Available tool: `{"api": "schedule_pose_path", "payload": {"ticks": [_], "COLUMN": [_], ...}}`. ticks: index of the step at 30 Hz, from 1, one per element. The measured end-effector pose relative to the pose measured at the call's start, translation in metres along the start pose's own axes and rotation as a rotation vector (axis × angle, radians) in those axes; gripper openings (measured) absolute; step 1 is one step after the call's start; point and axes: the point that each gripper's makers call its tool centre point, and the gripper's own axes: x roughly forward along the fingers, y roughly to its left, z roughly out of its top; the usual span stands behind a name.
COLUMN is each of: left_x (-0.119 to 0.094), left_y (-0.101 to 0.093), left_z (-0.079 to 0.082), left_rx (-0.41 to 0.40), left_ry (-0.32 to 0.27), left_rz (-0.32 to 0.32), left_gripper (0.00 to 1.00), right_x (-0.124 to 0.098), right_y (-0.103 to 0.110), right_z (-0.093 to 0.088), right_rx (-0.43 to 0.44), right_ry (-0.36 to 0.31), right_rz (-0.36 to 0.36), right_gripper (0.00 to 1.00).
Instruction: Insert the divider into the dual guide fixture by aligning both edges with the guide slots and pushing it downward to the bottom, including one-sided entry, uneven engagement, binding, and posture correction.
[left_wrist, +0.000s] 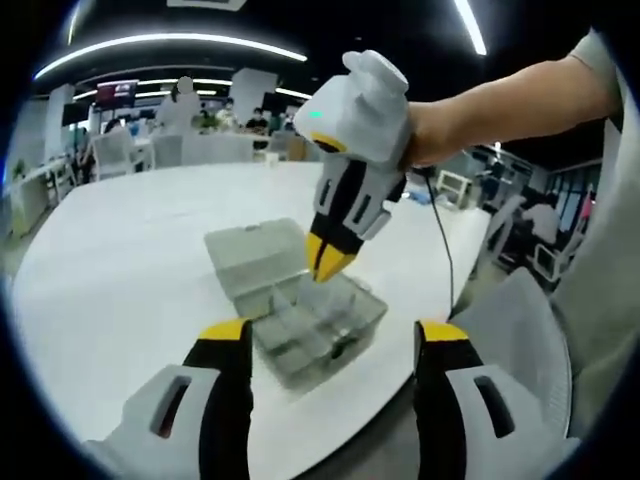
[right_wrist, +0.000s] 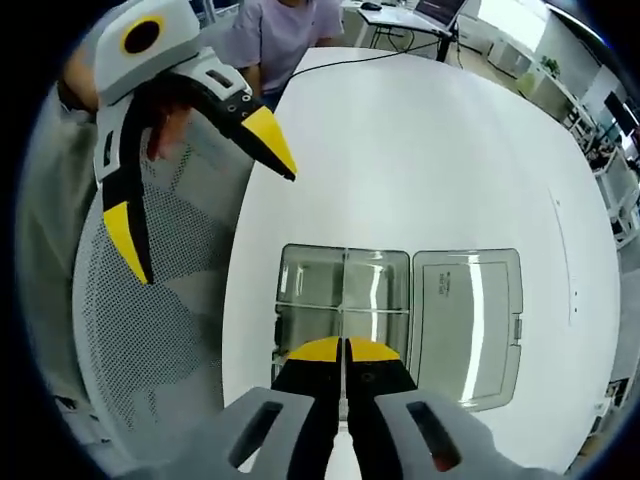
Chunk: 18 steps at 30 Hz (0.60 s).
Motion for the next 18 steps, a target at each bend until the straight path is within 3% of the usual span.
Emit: {"api": "schedule_pose_path", "payload": {"ticks": [18], "left_x": [-0.0006], "left_y": [0.0014], "left_z": [0.0003], "left_rx": [-0.001], "left_ry": [-0.005], "left_rz": [0.004], "left_gripper": [0.63], "right_x": [0.0002], "right_y": [0.0032], "right_z": [-0.0018], "right_rx": [0.007], "right_ry": [-0.001], "right_rz": [0.000], "right_gripper": [0.00]}}
